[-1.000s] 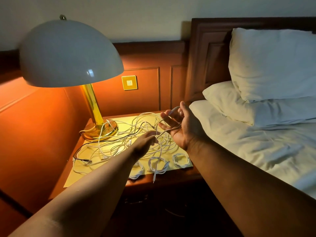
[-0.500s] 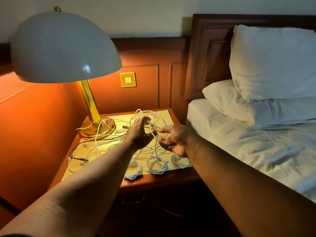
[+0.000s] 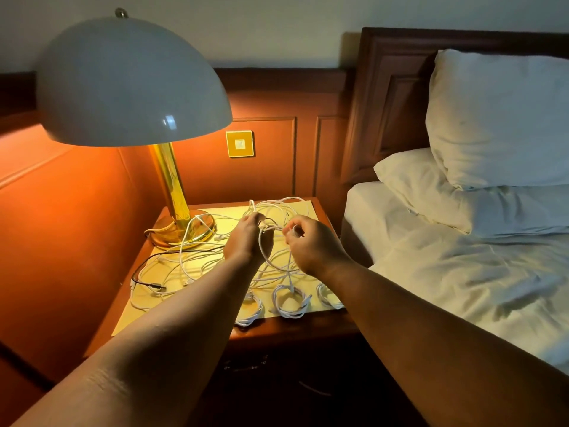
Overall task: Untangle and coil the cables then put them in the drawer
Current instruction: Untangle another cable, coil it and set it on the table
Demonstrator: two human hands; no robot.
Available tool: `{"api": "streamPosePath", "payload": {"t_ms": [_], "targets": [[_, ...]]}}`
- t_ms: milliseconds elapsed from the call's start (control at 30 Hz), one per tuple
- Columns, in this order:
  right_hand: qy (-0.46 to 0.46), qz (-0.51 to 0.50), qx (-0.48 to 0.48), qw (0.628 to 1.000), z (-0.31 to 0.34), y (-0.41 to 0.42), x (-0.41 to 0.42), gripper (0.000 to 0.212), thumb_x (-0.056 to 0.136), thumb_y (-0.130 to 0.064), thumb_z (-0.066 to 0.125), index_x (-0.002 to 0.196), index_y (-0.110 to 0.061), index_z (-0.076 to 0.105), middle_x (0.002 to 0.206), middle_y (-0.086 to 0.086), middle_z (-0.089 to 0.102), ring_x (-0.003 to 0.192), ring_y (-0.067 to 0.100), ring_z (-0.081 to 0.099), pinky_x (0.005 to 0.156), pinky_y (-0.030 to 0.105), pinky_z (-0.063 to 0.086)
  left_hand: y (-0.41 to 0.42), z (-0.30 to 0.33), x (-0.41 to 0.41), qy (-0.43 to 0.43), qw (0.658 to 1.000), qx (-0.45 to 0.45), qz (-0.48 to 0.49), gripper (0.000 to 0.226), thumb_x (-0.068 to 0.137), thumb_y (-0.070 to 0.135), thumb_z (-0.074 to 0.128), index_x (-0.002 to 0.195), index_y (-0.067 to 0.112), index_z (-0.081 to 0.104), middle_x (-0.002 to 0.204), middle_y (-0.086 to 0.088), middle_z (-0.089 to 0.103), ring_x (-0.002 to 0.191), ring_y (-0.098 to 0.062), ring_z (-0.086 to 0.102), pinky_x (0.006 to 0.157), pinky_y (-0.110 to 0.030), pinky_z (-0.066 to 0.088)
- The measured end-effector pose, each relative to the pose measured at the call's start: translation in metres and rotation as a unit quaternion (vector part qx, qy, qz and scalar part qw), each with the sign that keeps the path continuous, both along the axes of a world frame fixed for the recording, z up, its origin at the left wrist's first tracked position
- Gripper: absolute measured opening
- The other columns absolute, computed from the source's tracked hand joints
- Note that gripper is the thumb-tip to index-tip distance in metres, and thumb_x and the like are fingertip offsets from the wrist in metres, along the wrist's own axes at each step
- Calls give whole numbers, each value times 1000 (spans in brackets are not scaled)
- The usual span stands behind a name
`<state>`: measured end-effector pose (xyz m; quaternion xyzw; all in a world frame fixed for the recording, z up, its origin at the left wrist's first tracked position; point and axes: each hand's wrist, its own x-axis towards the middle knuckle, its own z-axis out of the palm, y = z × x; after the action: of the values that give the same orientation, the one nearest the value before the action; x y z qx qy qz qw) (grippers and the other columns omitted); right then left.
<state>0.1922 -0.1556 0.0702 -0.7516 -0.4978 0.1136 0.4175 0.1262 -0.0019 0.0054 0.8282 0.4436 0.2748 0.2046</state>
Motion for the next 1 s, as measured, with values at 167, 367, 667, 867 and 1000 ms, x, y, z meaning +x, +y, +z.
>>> {"api": "streamPosePath", "payload": {"t_ms": [167, 367, 667, 867, 1000], "targets": [[134, -12, 91, 987, 10, 5, 10, 17, 105, -18, 40, 95, -22, 54, 103, 4, 65, 91, 16, 65, 65, 23, 53, 11, 10, -4, 46, 996, 32, 65, 36, 97, 54, 45, 120, 33, 62, 122, 0, 66, 107, -29, 60, 82, -39, 51], [208, -21, 149, 966, 30, 5, 16, 14, 106, -19, 38, 105, -14, 51, 99, 6, 66, 67, 11, 67, 56, 14, 53, 19, 8, -10, -82, 989, -100, 64, 42, 99, 53, 45, 121, 21, 61, 115, -10, 69, 97, -29, 63, 84, -37, 52], [64, 77, -83, 992, 17, -10, 12, 46, 89, -49, 64, 111, -12, 49, 93, 7, 62, 70, 7, 59, 64, 29, 51, 39, 28, -16, -208, 970, -107, 66, 30, 93, 51, 58, 97, 22, 60, 102, -9, 66, 92, -26, 61, 76, -36, 49], [84, 123, -105, 983, 14, -14, 9, 22, 91, -18, 68, 101, -23, 49, 91, 2, 55, 84, 13, 56, 81, 33, 52, 49, 44, -28, -171, 985, 3, 23, 31, 96, 37, 60, 112, 11, 63, 111, -8, 49, 94, -20, 53, 73, -29, 41], [75, 82, -32, 993, 17, -16, 11, 8, 99, -16, 54, 99, -22, 49, 86, -1, 53, 78, 9, 52, 67, 22, 48, 56, 41, -39, -154, 986, 31, 55, 25, 97, 31, 59, 112, 12, 62, 119, -17, 52, 95, -20, 50, 75, -28, 42]]}}
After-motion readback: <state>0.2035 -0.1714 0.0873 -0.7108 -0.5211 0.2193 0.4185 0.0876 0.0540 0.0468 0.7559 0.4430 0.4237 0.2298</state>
